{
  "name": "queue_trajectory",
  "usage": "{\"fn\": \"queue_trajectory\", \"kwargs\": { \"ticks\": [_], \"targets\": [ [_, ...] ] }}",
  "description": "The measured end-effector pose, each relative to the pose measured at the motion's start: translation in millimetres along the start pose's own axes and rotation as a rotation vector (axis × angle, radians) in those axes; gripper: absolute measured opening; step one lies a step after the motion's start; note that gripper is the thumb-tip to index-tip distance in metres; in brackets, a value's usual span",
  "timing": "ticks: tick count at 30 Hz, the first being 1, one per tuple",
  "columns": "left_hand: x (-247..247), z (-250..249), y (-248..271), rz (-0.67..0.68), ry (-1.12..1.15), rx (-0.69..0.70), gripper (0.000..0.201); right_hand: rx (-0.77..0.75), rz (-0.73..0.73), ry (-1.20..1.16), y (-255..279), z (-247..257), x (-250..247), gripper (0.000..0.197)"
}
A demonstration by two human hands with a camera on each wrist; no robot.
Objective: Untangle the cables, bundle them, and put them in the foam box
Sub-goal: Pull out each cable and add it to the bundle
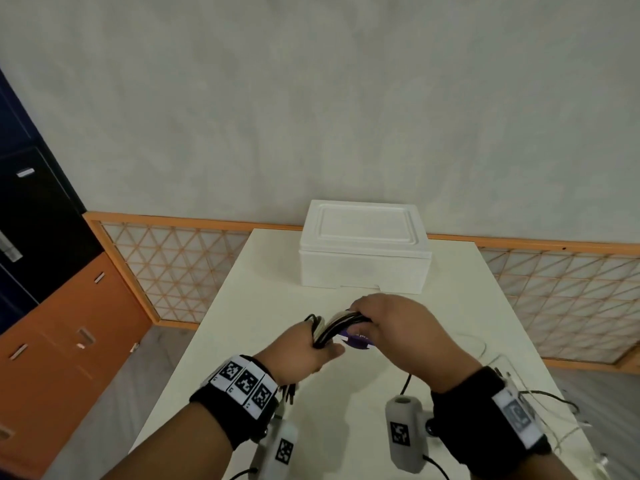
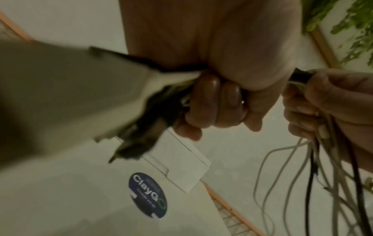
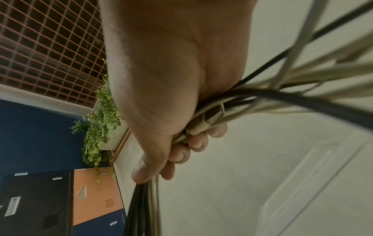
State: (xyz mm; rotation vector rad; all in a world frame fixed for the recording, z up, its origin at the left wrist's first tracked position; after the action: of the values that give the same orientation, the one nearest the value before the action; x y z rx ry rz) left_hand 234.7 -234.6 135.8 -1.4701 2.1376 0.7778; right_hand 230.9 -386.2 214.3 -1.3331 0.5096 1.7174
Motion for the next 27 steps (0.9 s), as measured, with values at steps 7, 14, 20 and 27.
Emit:
{"fn": "queue_trajectory", "kwargs": {
  "ticks": [7,14,20,27],
  "targets": [
    [-6,-27,18,0.297,0.361,0.067,0.038,-0.069,-0.111,-0.129,-13,12,-22,0.031],
    [-16,-51,42,0.401,0.596,0.304,0.029,-0.104,-0.244,-0.525,-23,19,-6,0.049],
    [-34,-36,38,0.185,0.348,0.237,0.044,0.0,-0.267,-0.581,-28,21,11,0.026],
    [-50,-6,9,-0.21,-0.715,0.313,0.024,0.047,0.066,-0.136,-16,4,28,0.062]
  ]
}}
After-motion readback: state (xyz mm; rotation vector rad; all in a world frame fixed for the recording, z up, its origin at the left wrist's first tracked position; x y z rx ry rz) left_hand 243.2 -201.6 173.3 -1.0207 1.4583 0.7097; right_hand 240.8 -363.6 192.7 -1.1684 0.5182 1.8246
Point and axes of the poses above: each hand's wrist, its own y-axis away from the middle knuckle, its own x-axis out of the palm, z = x × y, the point moved 5 cm from there along -y, towards the middle knuckle, and after that the axes turned 2 degrees about -x, right-handed, at the moved point
